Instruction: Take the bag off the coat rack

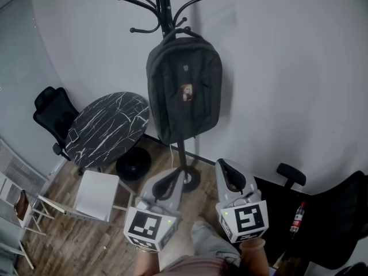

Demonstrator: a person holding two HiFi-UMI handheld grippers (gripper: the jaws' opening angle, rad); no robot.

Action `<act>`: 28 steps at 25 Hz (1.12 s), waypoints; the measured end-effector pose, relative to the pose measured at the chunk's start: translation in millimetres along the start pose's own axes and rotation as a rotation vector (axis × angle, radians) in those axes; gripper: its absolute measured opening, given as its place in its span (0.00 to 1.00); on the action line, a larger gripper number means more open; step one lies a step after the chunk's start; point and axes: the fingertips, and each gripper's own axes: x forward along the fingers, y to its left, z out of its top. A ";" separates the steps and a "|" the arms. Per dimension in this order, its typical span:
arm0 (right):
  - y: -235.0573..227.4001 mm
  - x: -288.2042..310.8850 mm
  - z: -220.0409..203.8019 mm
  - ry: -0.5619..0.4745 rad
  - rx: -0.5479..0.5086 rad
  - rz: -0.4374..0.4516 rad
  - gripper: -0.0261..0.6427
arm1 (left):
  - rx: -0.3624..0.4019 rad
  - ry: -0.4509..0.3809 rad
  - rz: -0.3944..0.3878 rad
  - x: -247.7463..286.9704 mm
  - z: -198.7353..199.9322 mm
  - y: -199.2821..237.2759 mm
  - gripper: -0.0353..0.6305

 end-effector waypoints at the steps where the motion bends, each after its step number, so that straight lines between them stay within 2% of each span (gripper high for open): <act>1: -2.5 4.0 -0.9 0.000 -0.002 0.001 0.04 | 0.001 0.001 0.002 4.1 -0.5 2.6 0.07; 19: -44.6 77.5 -2.6 -0.018 -0.011 0.008 0.04 | 0.018 0.016 0.030 72.2 1.9 51.5 0.07; 28: -62.0 114.8 0.8 -0.010 -0.006 0.006 0.04 | -0.001 0.030 0.075 96.9 3.3 87.5 0.07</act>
